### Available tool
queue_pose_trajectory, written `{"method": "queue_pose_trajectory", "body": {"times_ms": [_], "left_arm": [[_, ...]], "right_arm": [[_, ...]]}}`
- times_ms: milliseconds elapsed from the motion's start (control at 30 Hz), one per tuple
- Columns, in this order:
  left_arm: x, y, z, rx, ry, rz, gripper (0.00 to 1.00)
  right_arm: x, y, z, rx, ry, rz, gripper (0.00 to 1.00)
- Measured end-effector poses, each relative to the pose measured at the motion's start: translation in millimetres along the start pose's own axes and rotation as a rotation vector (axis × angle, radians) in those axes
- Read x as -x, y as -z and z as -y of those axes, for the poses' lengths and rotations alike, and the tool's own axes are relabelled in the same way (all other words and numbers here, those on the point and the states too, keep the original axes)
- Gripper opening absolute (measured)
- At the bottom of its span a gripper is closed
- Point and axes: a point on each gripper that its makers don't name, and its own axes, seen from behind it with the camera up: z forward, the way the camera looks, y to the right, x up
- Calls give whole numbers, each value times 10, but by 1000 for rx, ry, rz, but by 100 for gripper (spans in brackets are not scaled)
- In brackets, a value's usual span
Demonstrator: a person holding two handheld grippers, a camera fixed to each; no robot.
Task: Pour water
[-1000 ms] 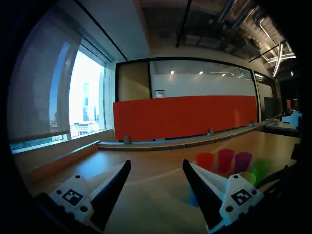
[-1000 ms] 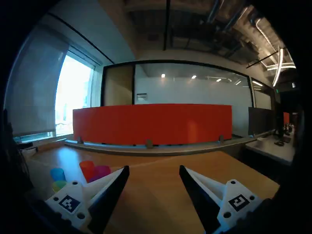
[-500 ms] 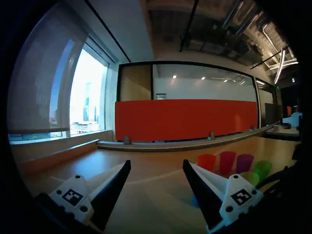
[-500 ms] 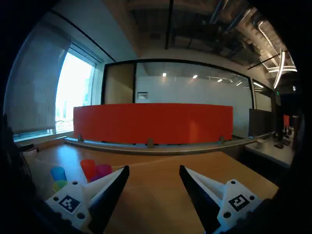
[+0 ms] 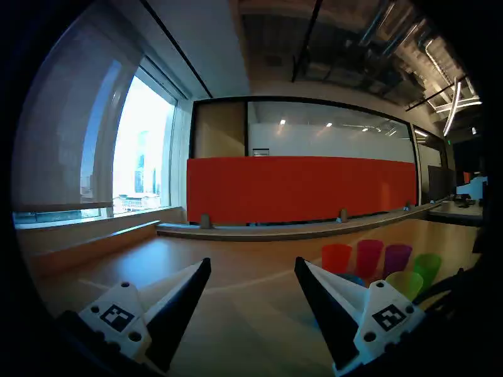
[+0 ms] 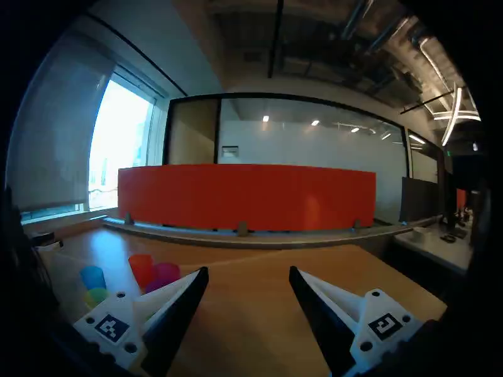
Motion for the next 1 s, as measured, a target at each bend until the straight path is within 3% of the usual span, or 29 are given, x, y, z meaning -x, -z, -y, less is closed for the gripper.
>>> {"method": "queue_pose_trajectory", "body": {"times_ms": [500, 1000], "left_arm": [[131, -33, -22, 9, 7, 46, 99], [141, -54, -10, 7, 8, 48, 99]], "right_arm": [[-8, -6, 13, -2, 2, 1, 99], [-22, 30, 27, -11, -1, -4, 99]]}}
